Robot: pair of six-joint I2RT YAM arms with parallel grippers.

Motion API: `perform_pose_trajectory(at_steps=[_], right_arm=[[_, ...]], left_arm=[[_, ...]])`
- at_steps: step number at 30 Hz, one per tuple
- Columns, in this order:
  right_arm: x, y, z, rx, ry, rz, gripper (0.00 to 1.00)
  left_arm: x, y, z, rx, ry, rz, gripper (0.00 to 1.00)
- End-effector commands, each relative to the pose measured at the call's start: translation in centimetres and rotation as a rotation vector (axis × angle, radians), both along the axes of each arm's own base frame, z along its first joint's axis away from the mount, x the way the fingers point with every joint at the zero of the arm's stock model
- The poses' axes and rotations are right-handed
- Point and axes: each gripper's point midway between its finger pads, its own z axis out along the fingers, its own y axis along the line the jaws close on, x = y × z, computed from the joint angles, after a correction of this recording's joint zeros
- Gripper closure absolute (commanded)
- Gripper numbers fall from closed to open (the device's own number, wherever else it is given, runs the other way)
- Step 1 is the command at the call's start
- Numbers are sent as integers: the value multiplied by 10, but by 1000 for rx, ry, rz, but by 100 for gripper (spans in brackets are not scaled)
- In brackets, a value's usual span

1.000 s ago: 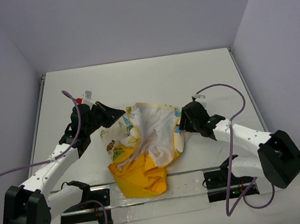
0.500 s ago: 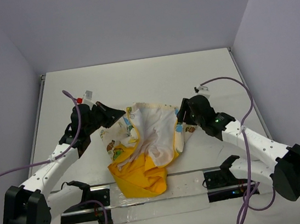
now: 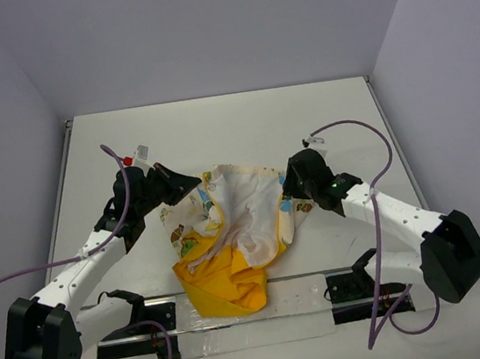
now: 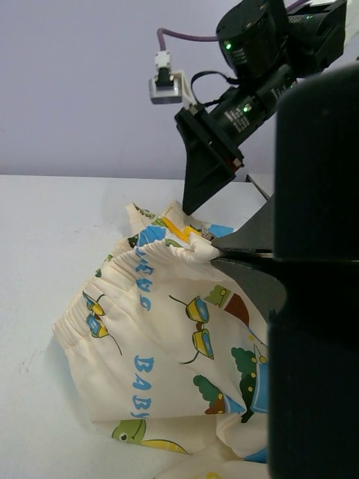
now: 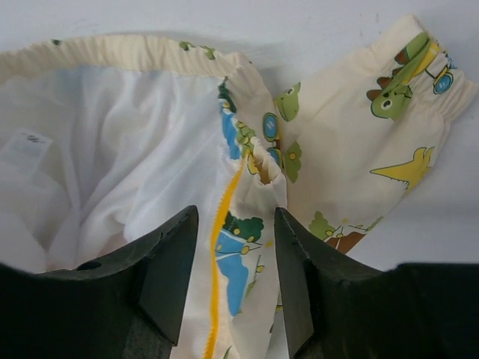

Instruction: Zip up the jacket

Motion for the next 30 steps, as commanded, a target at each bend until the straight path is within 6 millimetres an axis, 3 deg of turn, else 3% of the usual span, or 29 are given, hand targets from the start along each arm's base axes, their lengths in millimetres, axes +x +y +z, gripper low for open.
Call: perform_pose_trajectory(at_steps=[1,7,14,30], right_arm=[[15,0,2,-16,-30,-38,52],[19,0,-9,-35,-6,-46,56],[22,4,-16,-18,5,-41,51],[38,7,-16,30,-21,-81,58]], left_arm=[[2,-2,16,-9,-51,-18,100],[1,-1,14,-2,-53,-19,100],[1,-2,13,-7,-52,-23,100],[-3,-1,12,-9,-55,-30,100]])
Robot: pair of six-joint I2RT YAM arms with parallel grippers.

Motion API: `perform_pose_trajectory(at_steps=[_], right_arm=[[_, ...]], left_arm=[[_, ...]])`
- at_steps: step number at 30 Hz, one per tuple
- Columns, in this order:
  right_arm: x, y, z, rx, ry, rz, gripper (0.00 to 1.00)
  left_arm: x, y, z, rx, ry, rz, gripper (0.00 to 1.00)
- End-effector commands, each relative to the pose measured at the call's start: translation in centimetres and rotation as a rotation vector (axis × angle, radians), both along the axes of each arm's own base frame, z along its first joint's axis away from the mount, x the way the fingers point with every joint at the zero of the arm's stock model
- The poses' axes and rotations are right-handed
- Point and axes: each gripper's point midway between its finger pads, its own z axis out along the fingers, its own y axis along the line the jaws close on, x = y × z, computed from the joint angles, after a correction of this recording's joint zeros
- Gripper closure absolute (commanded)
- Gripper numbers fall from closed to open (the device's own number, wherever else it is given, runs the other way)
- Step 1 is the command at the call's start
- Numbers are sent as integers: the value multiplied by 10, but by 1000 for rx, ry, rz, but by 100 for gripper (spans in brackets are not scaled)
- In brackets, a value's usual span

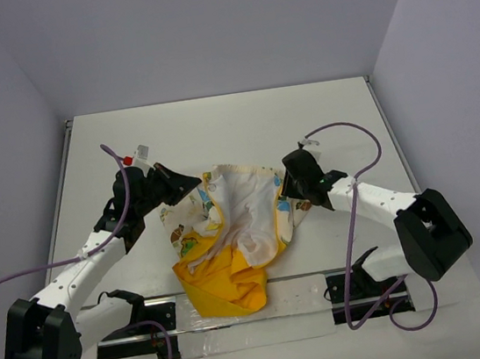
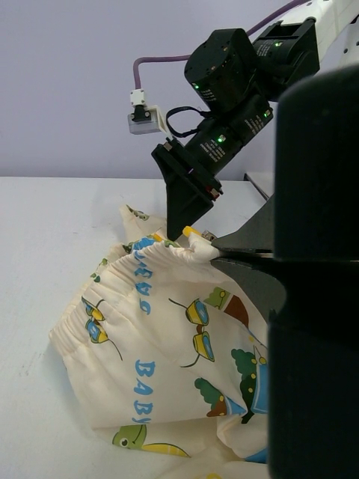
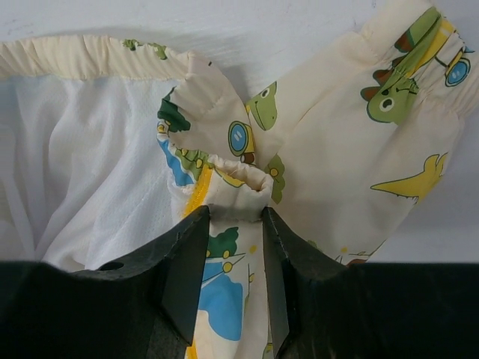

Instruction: Zip up the jacket

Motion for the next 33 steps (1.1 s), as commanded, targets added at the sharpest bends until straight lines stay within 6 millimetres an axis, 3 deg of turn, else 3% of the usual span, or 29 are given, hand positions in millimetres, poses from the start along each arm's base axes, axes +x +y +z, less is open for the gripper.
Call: perform_pose_trajectory(at_steps=[1,4,12,18,25,29,33], right_arm=[[23,9,24,69,-98,-28,58],[24,8,23,74,-96,-32,51],[27,-1,20,66,-92,-52,47],[23,-6,21,63,-93,-61,39],[23,-5,18,81,-92,-58,47],[23,-2,21,106,-99,-52,57],[21,0,25,119,-108,-44,59]], left_arm=[[-2,-1,11,-13,-46,-20,100],[-2,-1,11,-14,-47,-22,100],[-2,-1,12,-12,-48,-23,100],[-2,-1,12,-11,-49,-22,100],[-2,-2,12,-18,-46,-25,100],[-2,-1,13,-11,-48,-20,100],[-3,-1,12,-11,-48,-20,100]])
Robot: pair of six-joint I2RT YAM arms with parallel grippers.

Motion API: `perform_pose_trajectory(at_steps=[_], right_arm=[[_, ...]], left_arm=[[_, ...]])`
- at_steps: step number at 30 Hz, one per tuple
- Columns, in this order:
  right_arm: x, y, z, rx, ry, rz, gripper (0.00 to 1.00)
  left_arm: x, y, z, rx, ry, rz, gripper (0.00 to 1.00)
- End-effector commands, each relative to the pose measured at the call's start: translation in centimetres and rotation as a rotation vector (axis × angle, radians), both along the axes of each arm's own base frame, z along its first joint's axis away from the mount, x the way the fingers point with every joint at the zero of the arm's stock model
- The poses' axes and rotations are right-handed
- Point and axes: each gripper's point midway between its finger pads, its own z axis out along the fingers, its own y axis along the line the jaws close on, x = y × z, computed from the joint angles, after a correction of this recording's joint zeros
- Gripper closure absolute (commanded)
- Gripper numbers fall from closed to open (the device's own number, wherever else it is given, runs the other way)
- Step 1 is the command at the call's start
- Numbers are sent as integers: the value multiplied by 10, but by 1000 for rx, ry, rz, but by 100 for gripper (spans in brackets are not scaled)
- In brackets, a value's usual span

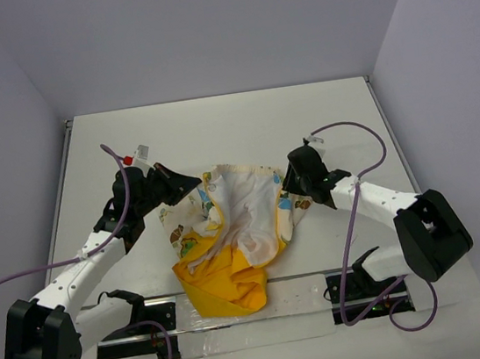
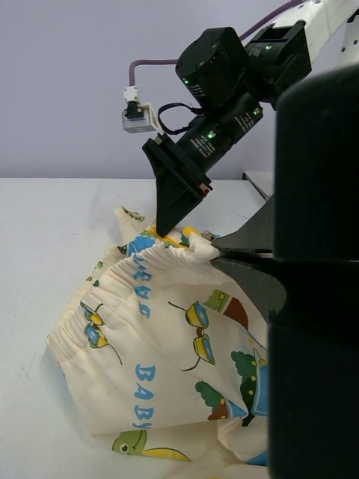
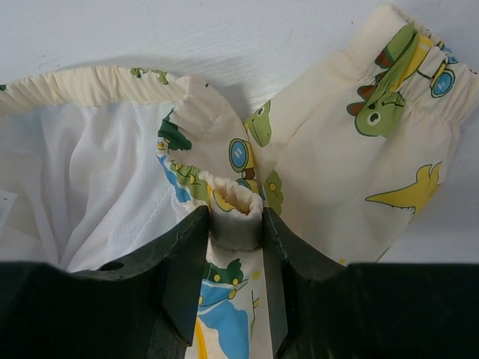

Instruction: Zip up the jacket

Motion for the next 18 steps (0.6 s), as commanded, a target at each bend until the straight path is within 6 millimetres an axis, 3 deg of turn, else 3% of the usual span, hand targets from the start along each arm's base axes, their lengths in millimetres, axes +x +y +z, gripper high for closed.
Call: perform_pose_trajectory(at_steps=[1,6,15,18], right_arm=[[8,2,20,46,-78,-9,59],[5,3,26,62,-102,2,75],[0,13,35,112,-132,71,61],[-1,13,36,118,-135,70,62]], left_arm=[[-1,-1,11,-14,-40,-13,100],[-1,-1,11,-17,-38,-15,100],[-1,-1,11,-18,-41,-16,100],[-1,-2,11,-18,-40,-18,100]])
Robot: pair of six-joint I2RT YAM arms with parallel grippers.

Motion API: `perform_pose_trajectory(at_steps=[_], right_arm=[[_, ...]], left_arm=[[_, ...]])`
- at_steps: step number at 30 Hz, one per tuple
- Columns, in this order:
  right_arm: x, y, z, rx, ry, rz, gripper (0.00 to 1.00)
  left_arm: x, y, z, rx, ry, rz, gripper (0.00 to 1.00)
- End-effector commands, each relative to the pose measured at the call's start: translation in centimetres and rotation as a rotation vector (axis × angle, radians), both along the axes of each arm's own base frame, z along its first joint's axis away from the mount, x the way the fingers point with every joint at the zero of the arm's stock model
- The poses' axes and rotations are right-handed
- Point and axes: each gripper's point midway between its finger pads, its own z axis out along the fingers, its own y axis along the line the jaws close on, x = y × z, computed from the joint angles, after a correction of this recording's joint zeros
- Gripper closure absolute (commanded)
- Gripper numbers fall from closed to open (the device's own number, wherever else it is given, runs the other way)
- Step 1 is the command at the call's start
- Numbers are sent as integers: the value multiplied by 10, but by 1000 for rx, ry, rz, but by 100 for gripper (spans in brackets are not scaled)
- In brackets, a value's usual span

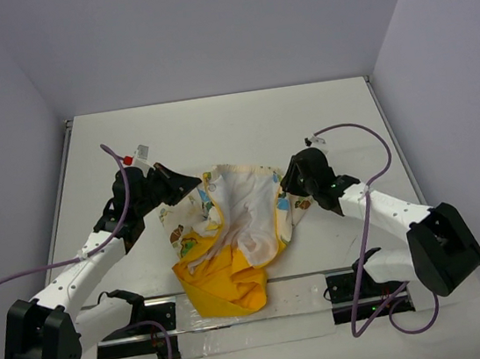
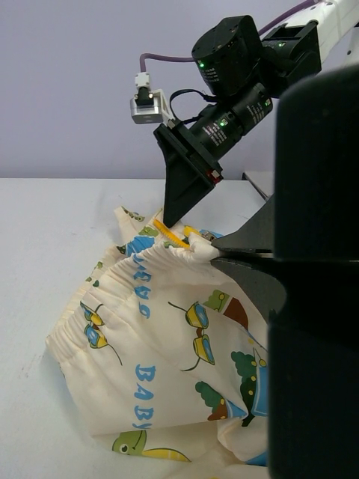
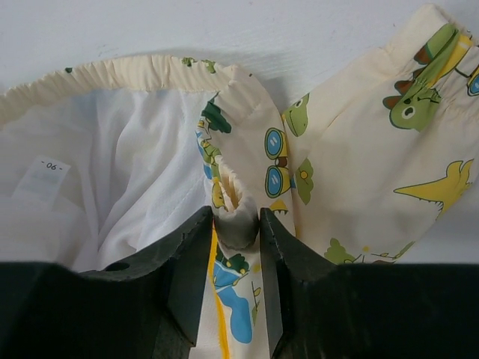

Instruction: Zip up the jacket

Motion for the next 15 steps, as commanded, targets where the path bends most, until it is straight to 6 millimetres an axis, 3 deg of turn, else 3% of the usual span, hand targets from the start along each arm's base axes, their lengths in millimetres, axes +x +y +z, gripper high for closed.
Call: perform_pose_trajectory(at_steps=[1,11,15], right_arm=[[7,3,18,38,-71,1,63],[6,5,20,68,-78,1,74],[3,17,32,128,-129,71,100]], left_arm=[[-1,-2,11,-17,-39,-18,100],[-2,-2,10,-16,-39,-20,100],[-2,-3,12,-18,-42,-26,100]])
